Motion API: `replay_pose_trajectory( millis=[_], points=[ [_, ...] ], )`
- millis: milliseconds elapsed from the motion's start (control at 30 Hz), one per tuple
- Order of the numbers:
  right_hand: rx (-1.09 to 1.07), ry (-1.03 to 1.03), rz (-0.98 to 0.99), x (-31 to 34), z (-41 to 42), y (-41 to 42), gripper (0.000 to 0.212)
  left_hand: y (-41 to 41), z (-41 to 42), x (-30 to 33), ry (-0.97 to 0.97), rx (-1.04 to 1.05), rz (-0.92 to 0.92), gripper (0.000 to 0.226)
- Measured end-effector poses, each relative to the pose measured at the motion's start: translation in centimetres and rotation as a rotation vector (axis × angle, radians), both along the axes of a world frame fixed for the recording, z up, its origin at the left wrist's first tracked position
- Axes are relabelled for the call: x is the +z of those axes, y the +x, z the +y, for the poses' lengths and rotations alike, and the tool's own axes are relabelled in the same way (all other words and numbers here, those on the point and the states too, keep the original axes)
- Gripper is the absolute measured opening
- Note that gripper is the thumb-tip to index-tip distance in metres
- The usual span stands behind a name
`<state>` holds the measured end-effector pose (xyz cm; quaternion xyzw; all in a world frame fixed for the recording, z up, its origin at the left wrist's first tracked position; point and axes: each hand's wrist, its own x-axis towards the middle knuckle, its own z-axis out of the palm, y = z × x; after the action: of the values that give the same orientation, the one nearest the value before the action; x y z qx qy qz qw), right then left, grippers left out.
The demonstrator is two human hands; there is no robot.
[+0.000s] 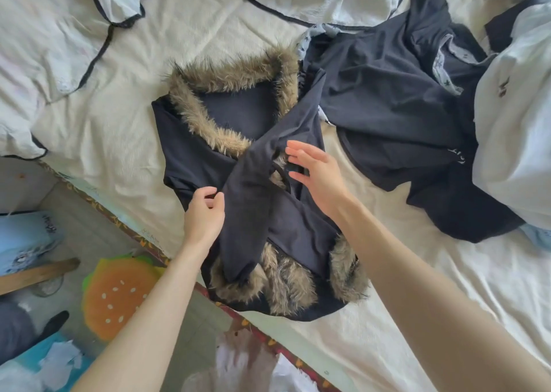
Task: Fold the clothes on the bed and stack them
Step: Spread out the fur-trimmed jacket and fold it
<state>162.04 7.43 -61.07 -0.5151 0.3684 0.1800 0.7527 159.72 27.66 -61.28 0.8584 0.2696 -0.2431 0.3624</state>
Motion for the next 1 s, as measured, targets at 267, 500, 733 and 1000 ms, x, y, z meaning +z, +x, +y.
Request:
replay_pose_trajectory(
  millis=[267,500,733,1000],
  points=[
    [-0.322,0.288,0.362,-2.6,-0.5,0.2,0.046,-0.5,-4.8,-0.7,0.394,-0.556,-0.141,0.06],
    [-0.627,0.517,0.326,-1.2,-1.8,4.2,0.032,1.1,-4.1,-0.4,0.062,-0.343,-0.146,0.011],
    [-0.674,0.422,0.344,-0.4,-5.9,2.7,0.03,2.0,-0.9,-0.6,-0.29,0.087,0.196,0.015],
    [-0.725,0.472,0.316,-1.0,-4.8,1.8,0.02,3.2,-1.6,-0.5,-0.089,0.034,0.216,0.025]
  ],
)
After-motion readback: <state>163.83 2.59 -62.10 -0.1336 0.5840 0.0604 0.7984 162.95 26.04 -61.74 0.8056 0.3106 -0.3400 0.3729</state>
